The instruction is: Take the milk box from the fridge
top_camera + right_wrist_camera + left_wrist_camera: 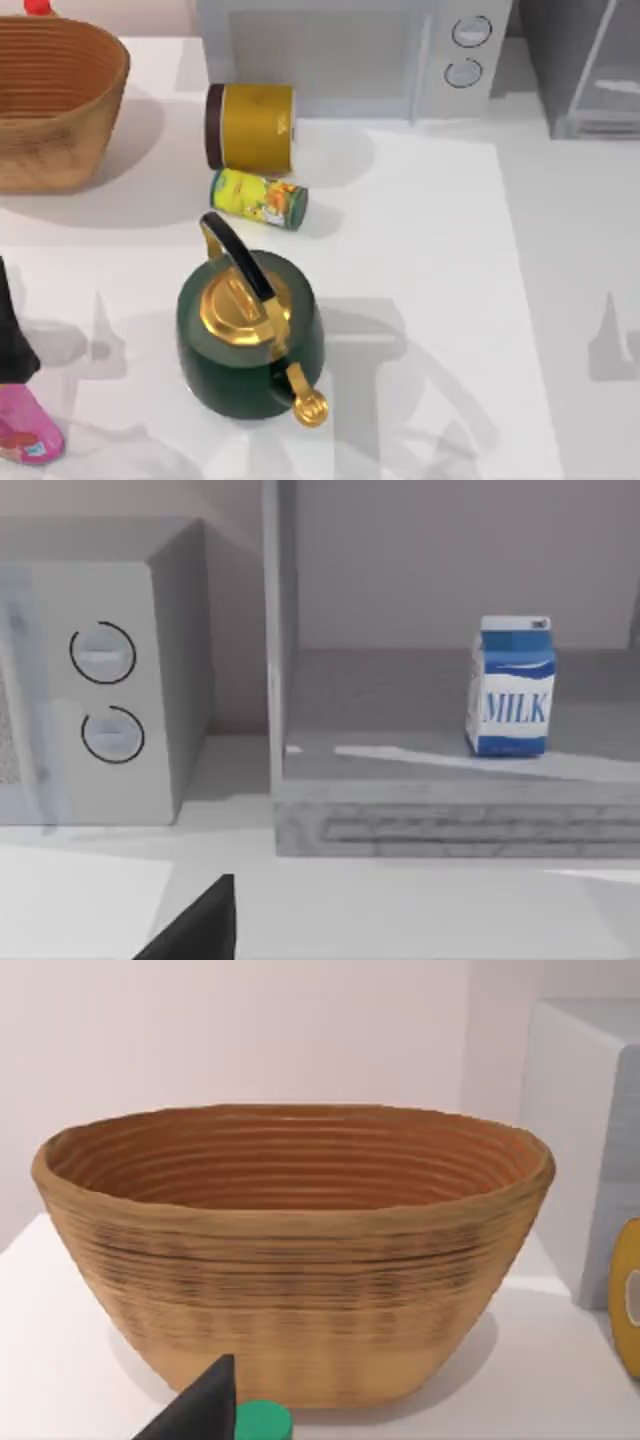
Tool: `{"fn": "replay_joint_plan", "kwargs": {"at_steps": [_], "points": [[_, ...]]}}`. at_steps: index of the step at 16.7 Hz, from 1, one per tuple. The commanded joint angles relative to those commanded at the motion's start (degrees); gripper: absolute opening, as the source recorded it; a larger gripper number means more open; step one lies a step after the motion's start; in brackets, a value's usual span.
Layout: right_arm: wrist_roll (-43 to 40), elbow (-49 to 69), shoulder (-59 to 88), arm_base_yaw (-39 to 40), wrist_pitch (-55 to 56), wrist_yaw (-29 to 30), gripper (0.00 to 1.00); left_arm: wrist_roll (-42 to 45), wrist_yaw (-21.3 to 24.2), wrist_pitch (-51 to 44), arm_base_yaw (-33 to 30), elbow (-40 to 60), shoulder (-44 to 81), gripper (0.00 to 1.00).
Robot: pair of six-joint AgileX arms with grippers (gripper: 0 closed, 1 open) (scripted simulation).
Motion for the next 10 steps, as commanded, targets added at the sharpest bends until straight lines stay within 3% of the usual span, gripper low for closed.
{"fn": "replay_joint_plan", "kwargs": {"at_steps": [5, 10], "points": [[0.0, 0.1, 3.6, -1.4, 3.4, -1.3, 1.00, 0.0, 0.0, 0.0, 0.0, 0.0, 0.0, 1.00], [0.0, 2.1, 21.7, -7.3, 20.5, -6.7, 1.00, 0.0, 0.0, 0.0, 0.0, 0.0, 0.0, 1.00]]}}
